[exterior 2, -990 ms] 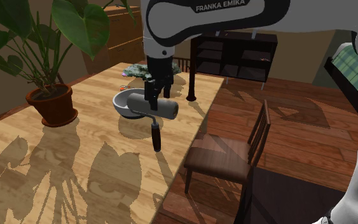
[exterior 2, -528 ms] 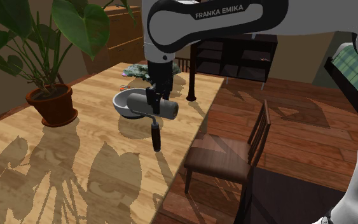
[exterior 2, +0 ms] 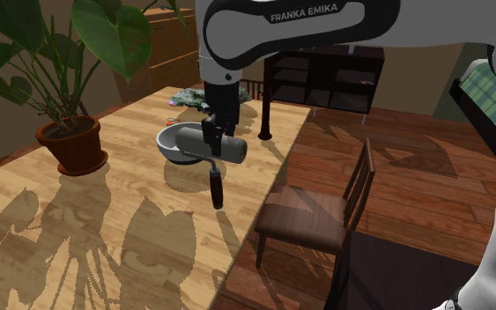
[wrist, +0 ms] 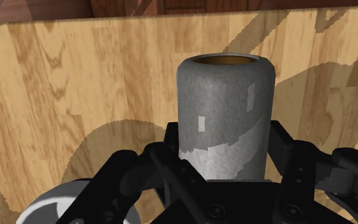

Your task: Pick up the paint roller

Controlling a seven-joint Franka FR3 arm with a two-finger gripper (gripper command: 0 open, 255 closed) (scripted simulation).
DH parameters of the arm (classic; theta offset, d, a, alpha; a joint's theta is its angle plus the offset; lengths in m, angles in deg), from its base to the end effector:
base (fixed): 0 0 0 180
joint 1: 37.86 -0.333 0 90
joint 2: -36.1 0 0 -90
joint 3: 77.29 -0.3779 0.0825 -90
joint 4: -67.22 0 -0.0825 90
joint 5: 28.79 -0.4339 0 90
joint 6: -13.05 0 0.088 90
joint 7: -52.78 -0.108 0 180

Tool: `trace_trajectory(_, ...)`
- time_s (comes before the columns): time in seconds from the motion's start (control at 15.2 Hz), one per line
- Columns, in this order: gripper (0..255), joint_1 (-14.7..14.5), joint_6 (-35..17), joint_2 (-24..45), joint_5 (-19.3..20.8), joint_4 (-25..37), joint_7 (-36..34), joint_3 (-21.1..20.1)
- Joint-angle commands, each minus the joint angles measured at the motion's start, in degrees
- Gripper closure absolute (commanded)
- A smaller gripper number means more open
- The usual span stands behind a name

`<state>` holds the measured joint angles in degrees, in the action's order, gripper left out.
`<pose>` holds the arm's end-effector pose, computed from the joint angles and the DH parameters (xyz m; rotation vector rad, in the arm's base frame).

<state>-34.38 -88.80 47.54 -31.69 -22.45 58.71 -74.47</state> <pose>0.6835 -0.0679 0.5777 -3.1032 0.0240 -0.0269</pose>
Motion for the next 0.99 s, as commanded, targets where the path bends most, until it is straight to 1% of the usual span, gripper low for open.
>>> trace_trajectory(0.0, 255, 0.0, 1.4, 0.0, 0.0, 1.4, -0.1, 0.0)
trace_trajectory(0.79, 255, 0.2, 11.4, 1.7, 0.0, 13.2, -0.4, 0.0)
trace_trajectory(0.92, 255, 0.2, 11.5, 1.8, 0.0, 13.3, -0.4, 0.1)
